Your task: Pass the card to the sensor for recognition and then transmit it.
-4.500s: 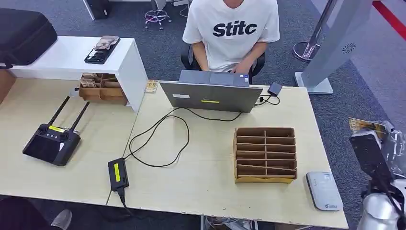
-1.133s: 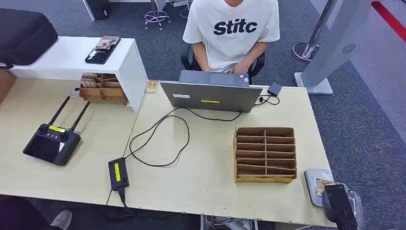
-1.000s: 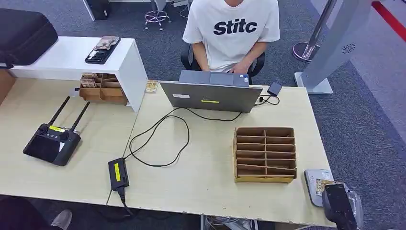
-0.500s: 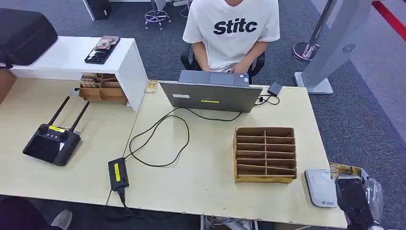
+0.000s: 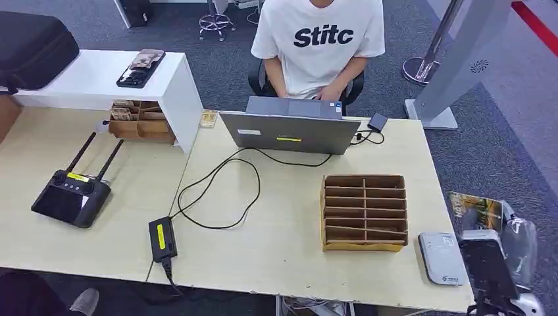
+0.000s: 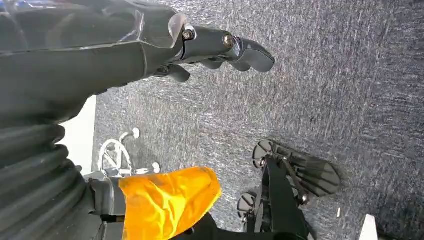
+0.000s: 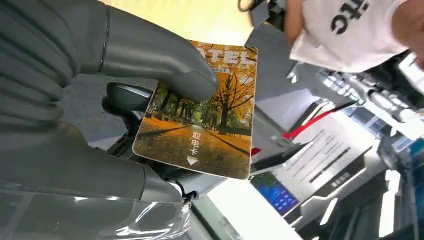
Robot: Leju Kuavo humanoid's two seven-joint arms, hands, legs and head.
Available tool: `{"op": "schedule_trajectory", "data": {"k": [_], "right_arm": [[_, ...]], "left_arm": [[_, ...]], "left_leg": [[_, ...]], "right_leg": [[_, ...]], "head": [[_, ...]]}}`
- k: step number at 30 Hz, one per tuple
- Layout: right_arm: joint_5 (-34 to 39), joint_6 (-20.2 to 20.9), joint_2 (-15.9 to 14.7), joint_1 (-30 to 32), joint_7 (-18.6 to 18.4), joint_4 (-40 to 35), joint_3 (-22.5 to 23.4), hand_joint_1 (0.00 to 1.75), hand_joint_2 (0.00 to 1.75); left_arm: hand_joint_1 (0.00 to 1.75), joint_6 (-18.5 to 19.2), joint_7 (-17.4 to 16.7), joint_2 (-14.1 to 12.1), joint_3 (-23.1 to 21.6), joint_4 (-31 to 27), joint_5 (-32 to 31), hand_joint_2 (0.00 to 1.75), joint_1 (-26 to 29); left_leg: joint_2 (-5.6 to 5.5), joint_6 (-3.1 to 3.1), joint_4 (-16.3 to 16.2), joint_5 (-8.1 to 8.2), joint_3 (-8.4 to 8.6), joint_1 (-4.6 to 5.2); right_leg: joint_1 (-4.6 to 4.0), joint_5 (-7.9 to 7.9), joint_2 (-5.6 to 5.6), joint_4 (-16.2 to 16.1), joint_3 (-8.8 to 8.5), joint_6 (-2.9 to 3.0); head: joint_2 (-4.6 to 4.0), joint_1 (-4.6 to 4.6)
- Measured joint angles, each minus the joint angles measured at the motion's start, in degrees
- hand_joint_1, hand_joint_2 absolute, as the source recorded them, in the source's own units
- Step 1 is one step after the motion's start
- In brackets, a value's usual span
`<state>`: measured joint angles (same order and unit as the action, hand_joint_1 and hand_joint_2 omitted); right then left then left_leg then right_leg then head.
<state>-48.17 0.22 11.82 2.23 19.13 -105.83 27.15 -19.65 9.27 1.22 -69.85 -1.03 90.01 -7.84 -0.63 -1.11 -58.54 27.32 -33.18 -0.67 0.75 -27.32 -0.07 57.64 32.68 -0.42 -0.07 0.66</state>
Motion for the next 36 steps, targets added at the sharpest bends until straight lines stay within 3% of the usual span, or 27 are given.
{"op": "schedule_trajectory", "data": {"k": [7, 13, 18, 23, 31, 36], "right_arm": [[-2.38, -1.33, -0.79, -4.36, -2.75, 1.0, -6.93, 1.71, 1.75], [-5.92, -1.27, -3.93, -13.34, -6.56, 5.89, -11.54, 1.75, 1.75], [-9.68, -1.27, -6.78, -22.38, -9.53, 12.64, -13.86, 1.75, 1.75], [-11.87, -1.12, -8.35, -26.54, -11.2, 16.97, -15.13, 1.75, 1.75], [-19.65, -0.42, -10.4, -40.59, -16.2, 33.56, -16.88, 1.75, 1.75], [-21.55, -0.57, -10.49, -45.74, -17.9, 42.0, -17.05, 1.75, 1.75]], "left_arm": [[0.0, 1.01, -0.15, -0.11, -0.68, 0.0, 0.0, 1.75, -0.08], [0.0, 2.32, -0.07, -0.41, -2.45, 0.0, 0.0, 1.75, -0.27], [0.0, 2.69, -0.33, -0.68, -4.44, 0.0, 0.0, 1.75, -0.38], [0.0, 2.86, -0.66, -0.77, -5.68, 0.0, 0.0, 1.75, -0.36], [0.0, 3.52, -0.59, -1.42, -7.93, -0.02, 0.0, 1.75, -0.64], [0.0, 4.09, -0.57, -1.86, -9.09, -0.02, 0.0, 1.75, -0.7]], "left_leg": [[0.04, -0.02, 0.0, -0.03, 0.01, 0.0], [0.06, -0.06, 0.0, -0.09, 0.01, 0.0], [0.04, -0.04, -0.01, -0.12, 0.04, 0.0], [0.01, -0.04, 0.0, -0.11, -0.03, 0.0], [0.11, -0.1, -0.01, -0.16, -0.02, 0.01], [0.09, -0.09, -0.01, -0.17, -0.03, 0.0]], "right_leg": [[0.0, 0.02, 0.02, 0.02, 0.0, 0.02], [0.0, 0.06, 0.04, 0.04, -0.01, 0.02], [0.0, 0.09, 0.02, 0.04, 0.0, 0.05], [0.0, 0.09, 0.02, 0.08, 0.02, 0.05], [0.0, 0.15, 0.11, 0.15, 0.14, 0.12], [0.0, 0.14, 0.09, 0.17, 0.15, 0.12]], "head": [[0.0, 0.0], [0.0, 0.0], [0.0, 0.0], [0.0, 0.0], [0.0, 0.0], [0.0, 0.02]]}}
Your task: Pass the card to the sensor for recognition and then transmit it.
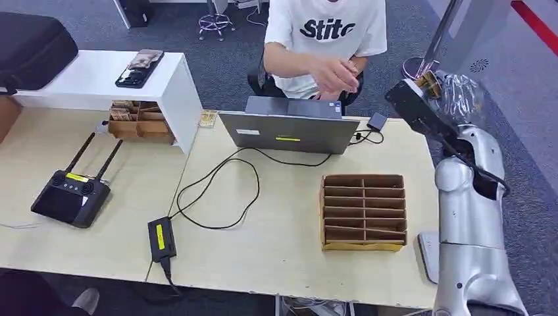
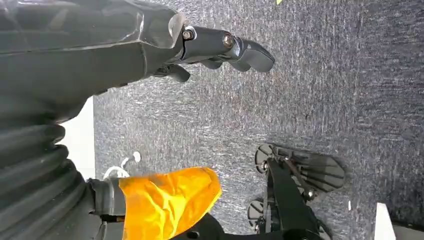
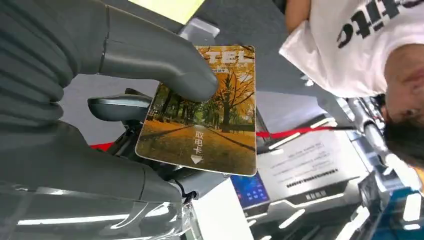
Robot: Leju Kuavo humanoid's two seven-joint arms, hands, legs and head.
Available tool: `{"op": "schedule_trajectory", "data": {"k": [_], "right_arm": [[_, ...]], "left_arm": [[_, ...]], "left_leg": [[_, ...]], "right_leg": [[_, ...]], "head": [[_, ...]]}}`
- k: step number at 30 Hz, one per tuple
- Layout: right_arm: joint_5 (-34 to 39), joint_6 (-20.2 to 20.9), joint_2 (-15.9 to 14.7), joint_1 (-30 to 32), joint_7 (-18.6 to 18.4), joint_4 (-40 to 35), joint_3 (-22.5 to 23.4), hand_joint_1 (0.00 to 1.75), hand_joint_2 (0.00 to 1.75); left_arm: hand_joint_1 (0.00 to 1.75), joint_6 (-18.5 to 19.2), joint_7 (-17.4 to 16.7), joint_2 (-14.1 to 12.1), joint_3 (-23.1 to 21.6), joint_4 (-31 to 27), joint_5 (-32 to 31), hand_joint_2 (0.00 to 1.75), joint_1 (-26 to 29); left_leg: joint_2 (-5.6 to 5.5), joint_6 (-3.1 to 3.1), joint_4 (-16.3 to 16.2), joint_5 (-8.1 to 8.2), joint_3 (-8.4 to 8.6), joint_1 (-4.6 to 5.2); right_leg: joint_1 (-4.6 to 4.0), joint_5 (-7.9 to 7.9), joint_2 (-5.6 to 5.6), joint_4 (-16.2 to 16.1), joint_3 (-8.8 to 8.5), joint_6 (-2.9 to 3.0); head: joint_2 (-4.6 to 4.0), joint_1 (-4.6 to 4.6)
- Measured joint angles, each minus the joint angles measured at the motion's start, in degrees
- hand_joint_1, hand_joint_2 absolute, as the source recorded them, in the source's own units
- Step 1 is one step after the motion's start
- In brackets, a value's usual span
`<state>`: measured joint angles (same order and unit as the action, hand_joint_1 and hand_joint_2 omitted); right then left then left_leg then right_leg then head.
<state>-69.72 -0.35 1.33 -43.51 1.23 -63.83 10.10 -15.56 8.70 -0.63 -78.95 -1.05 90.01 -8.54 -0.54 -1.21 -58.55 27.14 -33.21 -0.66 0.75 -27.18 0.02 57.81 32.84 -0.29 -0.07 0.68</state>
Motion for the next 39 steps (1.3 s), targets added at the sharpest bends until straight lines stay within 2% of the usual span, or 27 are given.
{"op": "schedule_trajectory", "data": {"k": [9, 17, 18, 19, 20, 31, 39], "right_arm": [[-0.54, -0.52, 0.0, -3.32, -0.07, 5.99, 0.02, 1.73, 1.75], [-0.74, -0.41, 0.24, -4.43, 0.0, 7.68, 0.04, 1.57, 1.75], [-0.83, -0.42, 0.33, -4.5, 0.09, 7.77, 0.04, 1.47, 1.75], [-0.96, -0.39, 0.42, -4.51, 0.2, 7.77, 0.04, 0.38, 1.75], [-1.05, -0.28, 0.57, -4.5, 0.35, 7.77, 0.04, 0.0, 1.75], [-0.64, -0.17, 1.68, -4.44, 1.38, 6.68, 0.09, 0.0, 1.75], [3.32, 0.55, 2.27, -2.87, 4.02, 1.64, 0.7, 0.0, 1.75]], "left_arm": [[0.0, 0.13, 0.04, -0.26, -0.37, 0.0, 0.0, 1.75, 0.01], [0.0, 0.13, 0.35, -0.31, -0.39, -0.02, 0.0, 1.75, 0.0], [0.0, 0.13, 0.52, -0.31, -0.39, -0.02, 0.0, 1.75, -0.01], [0.0, 0.13, 0.57, -0.31, -0.39, -0.02, 0.0, 1.75, 0.0], [0.0, 0.13, 0.57, -0.31, -0.39, -0.02, 0.0, 1.75, 0.0], [0.0, -0.04, 0.57, -0.39, -0.39, -0.02, 0.0, 1.75, -0.01], [0.0, -0.2, 0.46, -0.52, -0.39, -0.02, 0.0, 1.75, 0.04]], "left_leg": [[0.0, -0.01, 0.0, 0.01, -0.02, 0.0], [-0.07, -0.01, 0.0, 0.0, -0.05, -0.01], [-0.11, -0.01, 0.0, 0.0, -0.05, -0.01], [-0.15, -0.01, 0.0, 0.0, -0.07, -0.01], [-0.19, 0.0, 0.0, 0.0, -0.09, -0.01], [-0.14, -0.01, 0.0, 0.01, -0.15, 0.01], [-0.14, -0.06, 0.0, -0.02, -0.14, -0.01]], "right_leg": [[0.0, -0.01, 0.0, 0.0, 0.02, 0.0], [-0.01, 0.0, -0.07, 0.01, 0.04, 0.0], [-0.01, -0.01, -0.1, 0.01, 0.03, 0.0], [-0.01, -0.01, -0.14, 0.01, 0.03, 0.0], [-0.01, -0.02, -0.19, 0.01, 0.04, 0.0], [0.0, -0.05, -0.12, 0.01, 0.13, -0.01], [-0.01, -0.03, -0.12, 0.03, 0.14, 0.02]], "head": [[0.0, -0.02], [0.0, 0.0], [0.0, -0.02], [0.0, 0.0], [0.0, 0.0], [0.0, 0.0], [0.0, -0.02]]}}
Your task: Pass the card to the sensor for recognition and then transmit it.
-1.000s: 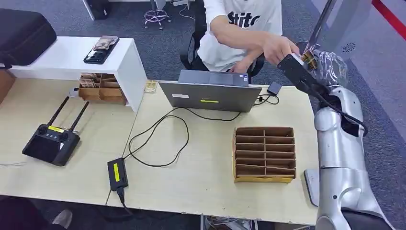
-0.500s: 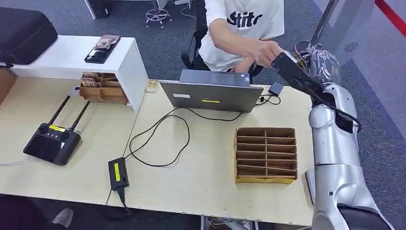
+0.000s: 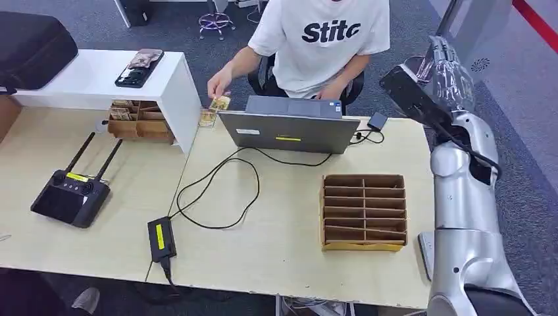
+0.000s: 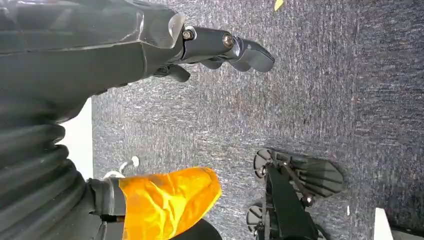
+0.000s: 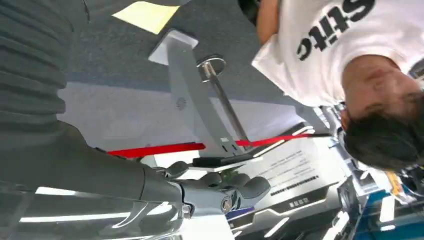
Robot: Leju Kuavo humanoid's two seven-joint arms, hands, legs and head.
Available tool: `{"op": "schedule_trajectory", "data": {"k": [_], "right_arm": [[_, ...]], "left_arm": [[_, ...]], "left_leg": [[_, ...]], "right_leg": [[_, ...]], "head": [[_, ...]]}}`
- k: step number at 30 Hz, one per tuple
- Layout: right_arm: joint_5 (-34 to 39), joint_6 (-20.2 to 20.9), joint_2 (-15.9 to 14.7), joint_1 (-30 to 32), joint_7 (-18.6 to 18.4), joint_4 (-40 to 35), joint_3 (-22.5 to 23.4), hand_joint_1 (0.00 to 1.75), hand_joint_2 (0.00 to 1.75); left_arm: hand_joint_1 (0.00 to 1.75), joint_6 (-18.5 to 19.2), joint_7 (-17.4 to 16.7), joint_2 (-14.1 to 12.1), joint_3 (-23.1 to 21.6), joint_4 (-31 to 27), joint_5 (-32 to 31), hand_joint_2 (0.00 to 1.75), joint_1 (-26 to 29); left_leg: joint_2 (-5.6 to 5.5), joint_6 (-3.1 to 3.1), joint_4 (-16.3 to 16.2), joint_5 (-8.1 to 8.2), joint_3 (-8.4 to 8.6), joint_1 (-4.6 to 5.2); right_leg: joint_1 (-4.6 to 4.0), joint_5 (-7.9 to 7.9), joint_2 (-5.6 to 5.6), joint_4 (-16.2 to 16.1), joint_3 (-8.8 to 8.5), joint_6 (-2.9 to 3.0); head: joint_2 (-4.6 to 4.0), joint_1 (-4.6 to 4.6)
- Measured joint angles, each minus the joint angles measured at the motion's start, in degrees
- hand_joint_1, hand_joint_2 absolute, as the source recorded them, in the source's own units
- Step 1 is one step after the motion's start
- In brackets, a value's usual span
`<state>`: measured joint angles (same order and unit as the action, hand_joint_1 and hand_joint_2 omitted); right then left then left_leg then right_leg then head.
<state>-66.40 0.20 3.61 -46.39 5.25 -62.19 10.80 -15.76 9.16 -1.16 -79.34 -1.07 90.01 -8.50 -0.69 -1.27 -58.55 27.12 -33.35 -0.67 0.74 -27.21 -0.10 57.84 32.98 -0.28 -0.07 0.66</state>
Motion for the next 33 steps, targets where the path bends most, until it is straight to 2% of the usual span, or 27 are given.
{"op": "schedule_trajectory", "data": {"k": [8, 15, 21, 27, 33], "right_arm": [[6.16, 1.22, 1.4, 8.52, 4.35, -16.14, -0.13, 0.0, 1.75], [12.43, -1.79, 1.4, 22.64, 7.97, -33.84, -1.29, 0.0, 1.75], [17.14, -4.33, 1.4, 34.14, 11.39, -45.29, -0.59, 0.0, 1.75], [19.62, -5.62, 1.77, 43.67, 14.64, -52.91, 0.85, 0.0, 1.75], [21.0, -6.43, 3.32, 50.59, 16.24, -56.89, 1.75, 0.0, 1.75]], "left_arm": [[0.0, -0.55, -0.07, 0.09, 0.46, 0.0, 0.0, 1.75, 0.12], [0.0, -1.46, -0.07, 0.68, 2.97, 0.0, 0.02, 1.75, 0.47], [0.0, -2.14, 0.07, 1.29, 5.44, 0.02, 0.02, 1.75, 0.73], [0.0, -2.53, 0.57, 1.92, 7.69, 0.02, 0.02, 1.75, 0.99], [0.0, -2.95, 0.66, 2.32, 9.42, 0.02, 0.02, 1.75, 1.09]], "left_leg": [[-0.03, 0.0, 0.01, 0.02, -0.03, 0.0], [-0.03, -0.01, 0.01, 0.09, -0.04, 0.0], [-0.02, 0.0, 0.01, 0.11, -0.06, 0.0], [0.02, -0.03, 0.02, 0.13, -0.06, 0.0], [0.02, -0.03, 0.03, 0.13, -0.06, 0.0]], "right_leg": [[0.0, -0.05, -0.06, -0.01, 0.03, -0.01], [0.0, -0.07, -0.06, -0.04, 0.03, -0.02], [0.0, -0.08, -0.05, -0.05, 0.06, -0.01], [0.0, -0.11, -0.03, -0.05, 0.08, 0.03], [0.0, -0.11, -0.03, -0.04, 0.09, 0.03]], "head": [[0.0, 0.0], [0.0, 0.02], [0.0, 0.02], [0.0, 0.0], [0.0, 0.0]]}}
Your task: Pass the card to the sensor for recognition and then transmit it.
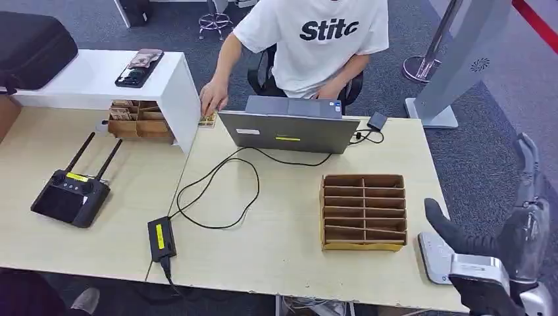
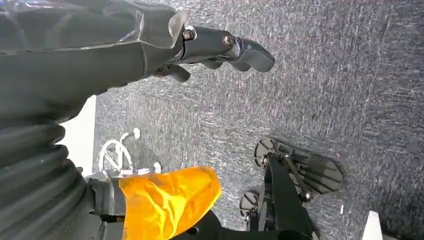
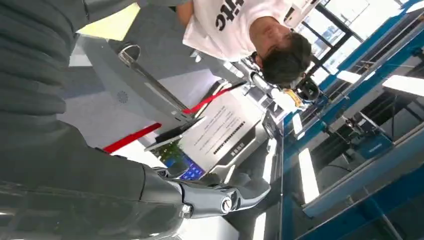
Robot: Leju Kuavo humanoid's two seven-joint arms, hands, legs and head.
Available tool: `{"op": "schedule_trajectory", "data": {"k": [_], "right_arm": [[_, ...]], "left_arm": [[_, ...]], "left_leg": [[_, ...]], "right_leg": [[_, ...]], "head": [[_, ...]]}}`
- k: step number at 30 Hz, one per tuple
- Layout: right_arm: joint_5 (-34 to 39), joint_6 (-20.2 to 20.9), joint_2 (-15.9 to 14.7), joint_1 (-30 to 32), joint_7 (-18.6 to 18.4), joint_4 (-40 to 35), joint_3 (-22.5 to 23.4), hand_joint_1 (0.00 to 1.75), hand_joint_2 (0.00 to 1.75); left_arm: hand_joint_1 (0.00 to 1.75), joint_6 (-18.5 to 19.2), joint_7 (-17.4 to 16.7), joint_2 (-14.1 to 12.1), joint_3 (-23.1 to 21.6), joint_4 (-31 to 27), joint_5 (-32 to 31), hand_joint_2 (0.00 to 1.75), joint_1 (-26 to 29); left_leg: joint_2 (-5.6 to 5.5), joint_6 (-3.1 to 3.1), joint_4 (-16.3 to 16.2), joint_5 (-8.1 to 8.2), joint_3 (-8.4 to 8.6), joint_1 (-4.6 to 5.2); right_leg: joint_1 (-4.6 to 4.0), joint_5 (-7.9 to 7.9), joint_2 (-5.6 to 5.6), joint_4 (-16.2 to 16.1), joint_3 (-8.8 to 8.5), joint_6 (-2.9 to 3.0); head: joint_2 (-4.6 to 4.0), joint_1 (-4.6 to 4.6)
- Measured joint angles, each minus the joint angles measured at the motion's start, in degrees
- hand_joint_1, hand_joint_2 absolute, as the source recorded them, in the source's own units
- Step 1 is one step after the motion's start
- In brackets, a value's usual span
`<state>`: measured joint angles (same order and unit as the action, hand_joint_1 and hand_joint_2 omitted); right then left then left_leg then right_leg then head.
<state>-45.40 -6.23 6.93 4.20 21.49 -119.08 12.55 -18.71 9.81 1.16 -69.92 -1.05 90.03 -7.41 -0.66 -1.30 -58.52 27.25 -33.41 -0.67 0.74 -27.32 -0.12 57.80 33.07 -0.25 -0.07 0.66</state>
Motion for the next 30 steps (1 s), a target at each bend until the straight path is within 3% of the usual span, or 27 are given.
{"op": "schedule_trajectory", "data": {"k": [10, 30], "right_arm": [[0.31, -0.63, 1.7, 4.48, 0.79, -2.38, 0.81, 0.0, 1.75], [0.11, -0.59, 2.38, 4.78, 0.79, -2.58, 0.9, 0.0, 1.75]], "left_arm": [[0.0, -0.17, 0.15, 0.26, 1.4, 0.0, 0.0, 1.75, 0.01], [0.0, 0.0, 0.59, 0.24, 1.51, 0.0, 0.0, 1.75, 0.0]], "left_leg": [[0.02, 0.0, 0.0, 0.0, 0.0, 0.0], [0.02, 0.0, 0.0, 0.0, 0.0, 0.0]], "right_leg": [[0.0, 0.0, 0.04, 0.0, 0.0, 0.0], [0.0, 0.0, 0.04, 0.01, -0.01, 0.0]], "head": [[0.0, 0.0], [0.0, 0.0]]}}
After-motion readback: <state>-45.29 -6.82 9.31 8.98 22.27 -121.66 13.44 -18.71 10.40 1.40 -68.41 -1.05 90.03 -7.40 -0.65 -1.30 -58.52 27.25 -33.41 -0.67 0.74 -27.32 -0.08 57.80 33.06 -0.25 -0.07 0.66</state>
